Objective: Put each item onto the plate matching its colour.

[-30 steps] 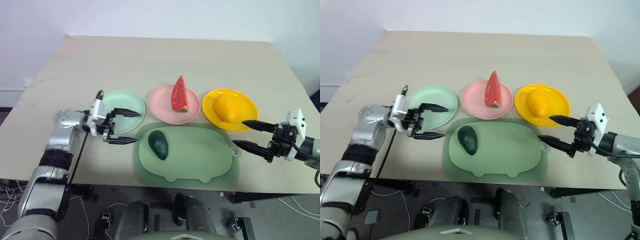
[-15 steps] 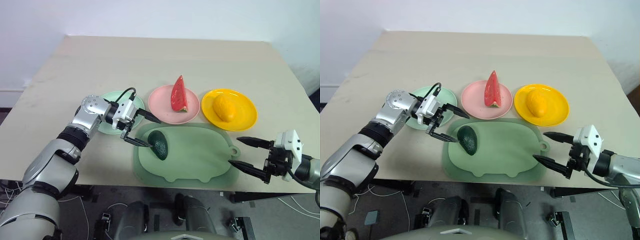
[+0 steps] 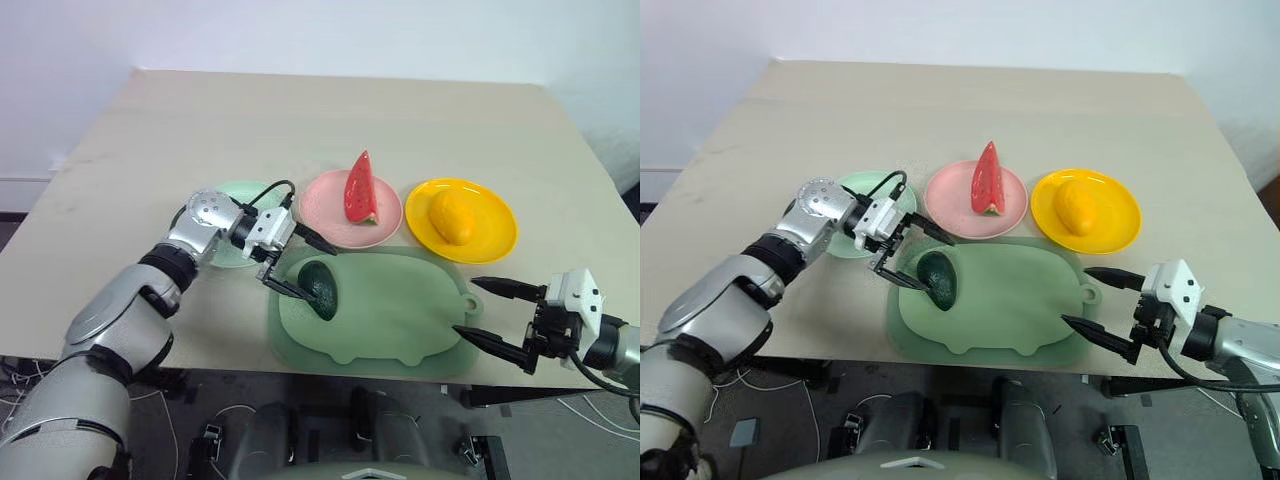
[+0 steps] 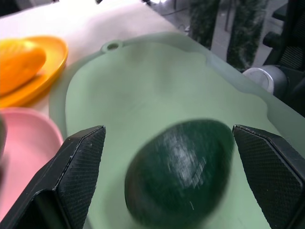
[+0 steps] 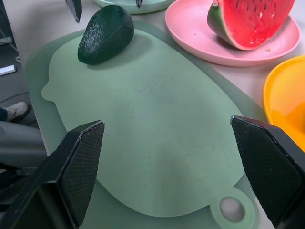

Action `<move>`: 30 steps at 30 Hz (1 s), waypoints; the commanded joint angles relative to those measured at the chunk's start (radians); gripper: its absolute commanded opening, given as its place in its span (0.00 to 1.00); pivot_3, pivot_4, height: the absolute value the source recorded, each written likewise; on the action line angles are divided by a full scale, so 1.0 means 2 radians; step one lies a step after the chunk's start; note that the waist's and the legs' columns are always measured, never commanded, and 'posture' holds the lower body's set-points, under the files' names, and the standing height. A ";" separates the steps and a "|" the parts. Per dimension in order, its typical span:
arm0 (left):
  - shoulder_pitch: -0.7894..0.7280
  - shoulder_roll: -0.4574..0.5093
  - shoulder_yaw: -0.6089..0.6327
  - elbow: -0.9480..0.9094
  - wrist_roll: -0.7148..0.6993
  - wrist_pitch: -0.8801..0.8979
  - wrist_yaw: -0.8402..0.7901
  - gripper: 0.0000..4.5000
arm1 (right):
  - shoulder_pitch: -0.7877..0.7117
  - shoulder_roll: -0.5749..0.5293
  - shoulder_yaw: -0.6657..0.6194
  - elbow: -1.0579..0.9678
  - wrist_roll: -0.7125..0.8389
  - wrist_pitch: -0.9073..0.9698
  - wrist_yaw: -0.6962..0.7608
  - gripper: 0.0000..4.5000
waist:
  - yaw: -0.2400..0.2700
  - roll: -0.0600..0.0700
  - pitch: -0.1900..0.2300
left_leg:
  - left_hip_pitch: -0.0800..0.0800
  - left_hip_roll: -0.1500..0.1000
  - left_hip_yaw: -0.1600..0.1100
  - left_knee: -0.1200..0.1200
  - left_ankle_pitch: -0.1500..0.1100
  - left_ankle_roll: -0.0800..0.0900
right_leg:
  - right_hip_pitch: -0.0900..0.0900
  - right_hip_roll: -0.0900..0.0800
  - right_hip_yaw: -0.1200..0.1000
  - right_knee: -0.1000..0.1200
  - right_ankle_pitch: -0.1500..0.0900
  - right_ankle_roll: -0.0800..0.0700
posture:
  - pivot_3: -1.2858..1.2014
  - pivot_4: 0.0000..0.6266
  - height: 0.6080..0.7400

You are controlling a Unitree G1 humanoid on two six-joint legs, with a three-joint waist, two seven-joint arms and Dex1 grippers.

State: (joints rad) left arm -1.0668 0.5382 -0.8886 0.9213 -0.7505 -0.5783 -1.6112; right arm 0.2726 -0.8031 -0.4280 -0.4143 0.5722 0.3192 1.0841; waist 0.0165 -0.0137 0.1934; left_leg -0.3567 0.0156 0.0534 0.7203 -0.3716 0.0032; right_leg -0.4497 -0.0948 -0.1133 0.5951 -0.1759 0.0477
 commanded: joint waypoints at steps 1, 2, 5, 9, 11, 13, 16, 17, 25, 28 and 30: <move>-0.007 -0.001 -0.012 0.004 0.004 -0.022 -0.002 1.00 | 0.011 0.000 -0.016 -0.015 0.006 0.004 -0.010 0.99 | -0.001 0.000 0.000 | 0.000 0.000 0.000 0.000 0.000 0.000 | 0.000 0.000 0.000 0.000 0.000 0.000 | 0.52 0.24 0.97; -0.006 -0.002 -0.015 0.007 0.007 -0.026 -0.002 1.00 | 0.013 -0.002 -0.017 -0.015 0.005 0.004 -0.011 0.99 | -0.001 0.000 0.000 | 0.000 0.000 0.000 0.000 0.000 0.000 | 0.000 0.000 0.000 0.000 0.000 0.000 | 0.52 0.24 0.97; -0.006 -0.005 -0.017 0.016 0.012 -0.026 -0.002 1.00 | 0.013 -0.004 -0.018 -0.016 0.009 0.010 -0.015 0.99 | -0.001 0.000 0.000 | 0.000 0.000 0.000 0.000 0.000 0.000 | 0.000 0.000 0.000 0.000 0.000 0.000 | 0.52 0.24 0.97; -0.004 -0.004 -0.021 0.024 0.018 -0.026 -0.002 1.00 | 0.012 -0.002 -0.014 -0.020 0.009 0.021 -0.028 0.99 | -0.001 0.000 0.000 | 0.000 0.000 0.000 0.000 0.000 0.000 | 0.000 0.000 0.000 0.000 0.000 0.000 | 0.52 0.24 0.97; 0.000 -0.004 -0.019 0.027 0.021 -0.028 -0.002 1.00 | 0.013 -0.001 -0.013 -0.020 0.007 0.021 -0.030 0.99 | 0.000 0.000 0.000 | 0.000 0.000 0.000 0.000 0.000 0.000 | 0.000 0.000 0.000 0.000 0.000 0.000 | 0.52 0.24 0.97; 0.005 -0.005 -0.017 0.027 0.022 -0.024 -0.002 1.00 | 0.013 -0.001 -0.011 -0.020 0.006 0.021 -0.031 0.99 | 0.000 0.000 0.000 | 0.000 0.000 0.000 0.000 0.000 0.000 | 0.000 0.000 0.000 0.000 0.000 0.000 | 0.52 0.24 0.97; 0.011 -0.007 -0.018 0.028 0.025 -0.022 -0.002 1.00 | 0.009 -0.002 -0.010 -0.020 0.006 0.023 -0.036 0.99 | 0.000 0.000 0.000 | 0.000 0.000 0.000 0.000 0.000 0.000 | 0.000 0.000 0.000 0.000 0.000 0.000 | 0.52 0.24 0.97; 0.013 -0.008 -0.018 0.029 0.026 -0.021 -0.002 1.00 | 0.008 -0.001 -0.010 -0.021 0.007 0.026 -0.040 0.99 | 0.000 0.000 0.000 | 0.000 0.000 0.000 0.000 0.000 0.000 | 0.000 0.000 0.000 0.000 0.000 0.000 | 0.52 0.24 0.97; 0.029 -0.023 0.006 0.040 0.035 -0.018 -0.002 0.66 | 0.009 0.002 -0.006 -0.028 0.010 0.037 -0.051 1.00 | 0.000 0.000 0.000 | 0.000 0.000 0.000 0.000 0.000 0.000 | 0.000 0.000 0.000 0.000 0.000 0.000 | 0.52 0.24 0.97; 0.032 -0.026 0.015 0.039 0.037 -0.023 -0.002 0.66 | 0.005 0.003 0.000 -0.026 0.006 0.038 -0.057 1.00 | 0.000 0.000 0.000 | 0.000 0.000 0.000 0.000 0.000 0.000 | 0.000 0.000 0.000 0.000 0.000 0.000 | 0.52 0.24 0.97; 0.036 -0.024 0.019 0.028 0.033 -0.017 -0.002 0.66 | 0.002 0.003 0.003 -0.024 0.005 0.040 -0.060 1.00 | 0.000 0.000 0.000 | 0.000 0.000 0.000 0.000 0.000 0.000 | 0.000 0.000 0.000 0.000 0.000 0.000 | 0.52 0.24 0.97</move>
State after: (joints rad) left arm -0.9994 0.4885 -0.8805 1.0027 -0.6759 -0.6158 -1.6113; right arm 0.2852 -0.8026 -0.4113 -0.4388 0.5723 0.4006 0.9707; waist 0.0155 -0.0139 0.1934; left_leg -0.3565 0.0157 0.0532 0.7207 -0.3717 0.0035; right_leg -0.4495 -0.0948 -0.1132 0.5954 -0.1759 0.0476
